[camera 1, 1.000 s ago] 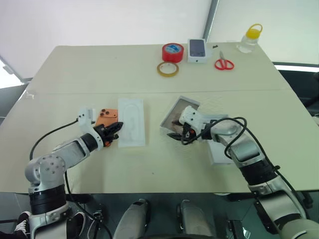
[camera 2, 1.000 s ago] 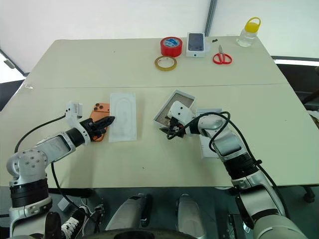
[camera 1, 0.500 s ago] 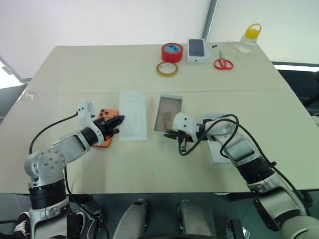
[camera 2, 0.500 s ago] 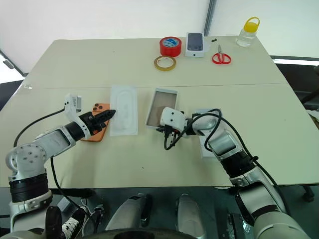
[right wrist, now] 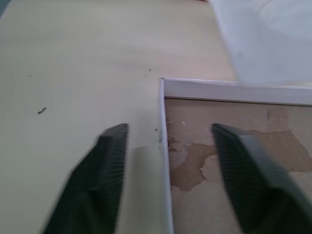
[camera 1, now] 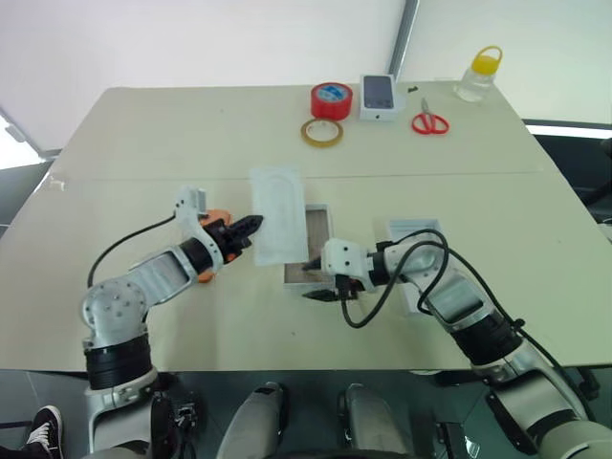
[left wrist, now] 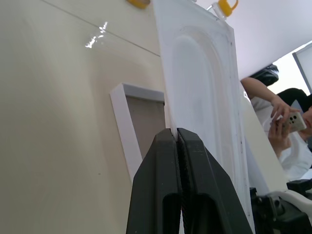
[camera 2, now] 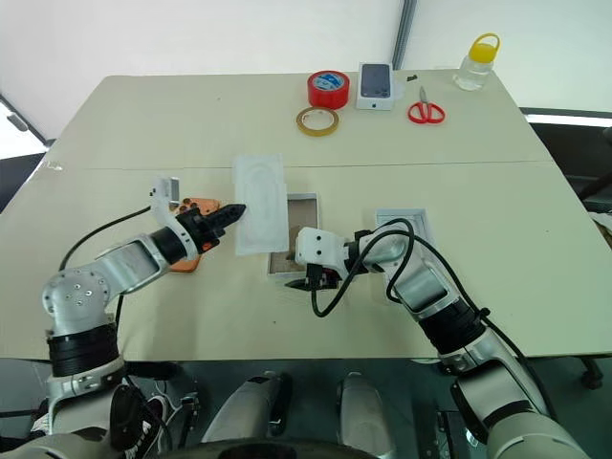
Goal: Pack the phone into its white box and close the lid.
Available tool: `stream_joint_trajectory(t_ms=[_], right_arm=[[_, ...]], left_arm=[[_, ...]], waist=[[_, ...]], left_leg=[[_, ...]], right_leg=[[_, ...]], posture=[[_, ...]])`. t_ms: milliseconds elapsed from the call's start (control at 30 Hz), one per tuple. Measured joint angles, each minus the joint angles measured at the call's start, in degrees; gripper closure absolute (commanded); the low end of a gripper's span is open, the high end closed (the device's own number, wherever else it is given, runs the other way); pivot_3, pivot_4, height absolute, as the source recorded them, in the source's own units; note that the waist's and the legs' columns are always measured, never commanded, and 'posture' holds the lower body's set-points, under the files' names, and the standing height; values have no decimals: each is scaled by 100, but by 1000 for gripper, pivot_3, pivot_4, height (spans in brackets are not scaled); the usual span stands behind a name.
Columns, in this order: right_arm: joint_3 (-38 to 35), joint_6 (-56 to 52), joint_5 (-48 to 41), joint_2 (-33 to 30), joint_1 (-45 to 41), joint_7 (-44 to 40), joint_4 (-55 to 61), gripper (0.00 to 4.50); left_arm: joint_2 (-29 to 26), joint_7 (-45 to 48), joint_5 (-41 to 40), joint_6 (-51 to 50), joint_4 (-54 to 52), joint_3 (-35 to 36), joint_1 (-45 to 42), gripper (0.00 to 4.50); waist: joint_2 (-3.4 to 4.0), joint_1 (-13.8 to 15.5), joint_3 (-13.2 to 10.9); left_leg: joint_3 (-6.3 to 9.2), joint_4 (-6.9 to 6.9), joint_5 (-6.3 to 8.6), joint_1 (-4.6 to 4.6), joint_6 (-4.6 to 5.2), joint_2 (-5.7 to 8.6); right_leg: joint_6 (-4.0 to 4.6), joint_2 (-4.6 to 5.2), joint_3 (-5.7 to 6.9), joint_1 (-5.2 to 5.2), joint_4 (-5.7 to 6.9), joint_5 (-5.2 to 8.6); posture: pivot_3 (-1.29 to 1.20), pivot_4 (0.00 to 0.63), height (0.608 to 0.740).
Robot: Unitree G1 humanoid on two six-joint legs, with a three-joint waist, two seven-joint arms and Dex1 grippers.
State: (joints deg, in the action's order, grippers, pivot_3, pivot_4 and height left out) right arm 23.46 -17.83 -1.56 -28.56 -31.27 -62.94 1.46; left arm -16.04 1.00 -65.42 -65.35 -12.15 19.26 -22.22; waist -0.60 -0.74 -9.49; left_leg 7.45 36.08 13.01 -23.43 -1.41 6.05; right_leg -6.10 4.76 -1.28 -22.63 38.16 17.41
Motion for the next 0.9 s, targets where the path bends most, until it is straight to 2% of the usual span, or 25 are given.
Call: stream_joint_trajectory(t_ms=[100, 267, 467, 700, 733, 800, 867, 900], right_arm=[[-481, -447, -521, -231, 7, -159, 216, 1173], [-1361, -506, -910, -1128, 189, -441, 203, 1173], [-1581, -3, -620, -1141, 109, 153, -824, 1173], [-1585, 156, -630, -932, -2, 407, -925, 1173], [-1585, 172, -628, -911, -28, 431, -944, 1130], [-1586, 186, -631, -836, -89, 516, -977, 1130], [-1624, 181, -689, -688, -153, 598, -980, 1130], [-1685, 177, -770, -542, -195, 665, -978, 1130]], left_arm=[[115, -21, 78, 109, -112, -122, 177, 4500], [447, -273, 411, 390, -107, -293, 212, 4500], [681, -316, 654, 466, -100, -626, 259, 4500], [703, -330, 697, 429, -95, -656, 344, 4500], [691, -313, 690, 408, -86, -652, 342, 3872], [654, -240, 670, 321, -80, -676, 342, 3166], [619, -193, 671, 301, -80, -722, 337, 2201], [568, -135, 688, 292, -80, -758, 321, 2201]], waist=[[-1, 12, -1], [-8, 91, -4], [-9, 66, -4], [-10, 14, -5], [-10, 13, -5], [-10, 11, -5], [-10, 4, -5], [-10, -3, -5]], left_leg=[[0, -1, 0, -1, 0, 0], [-3, 3, 16, -1, 28, 3], [-7, 1, 3, 0, 6, 0], [-6, 3, 2, -1, 5, 0], [-6, 3, 2, -1, 5, 0], [-6, 2, 2, -1, 5, 0], [-6, 2, 2, -1, 4, 0], [-5, 2, 1, -1, 2, -1]], right_leg=[[0, 1, 0, 0, -1, 0], [0, 4, 1, 8, -11, 0], [0, 2, -1, 4, -5, 0], [0, 1, 0, 6, -4, 0], [0, 1, 0, 6, -4, 0], [0, 1, 0, 5, -4, 0], [0, 0, 0, 4, -4, 0], [0, -1, -1, 4, -3, 0]], posture=[[0, 150, 740], [0, 150, 740], [0, 150, 740], [0, 150, 740], [0, 150, 740], [0, 150, 740], [0, 150, 740], [0, 150, 740]])
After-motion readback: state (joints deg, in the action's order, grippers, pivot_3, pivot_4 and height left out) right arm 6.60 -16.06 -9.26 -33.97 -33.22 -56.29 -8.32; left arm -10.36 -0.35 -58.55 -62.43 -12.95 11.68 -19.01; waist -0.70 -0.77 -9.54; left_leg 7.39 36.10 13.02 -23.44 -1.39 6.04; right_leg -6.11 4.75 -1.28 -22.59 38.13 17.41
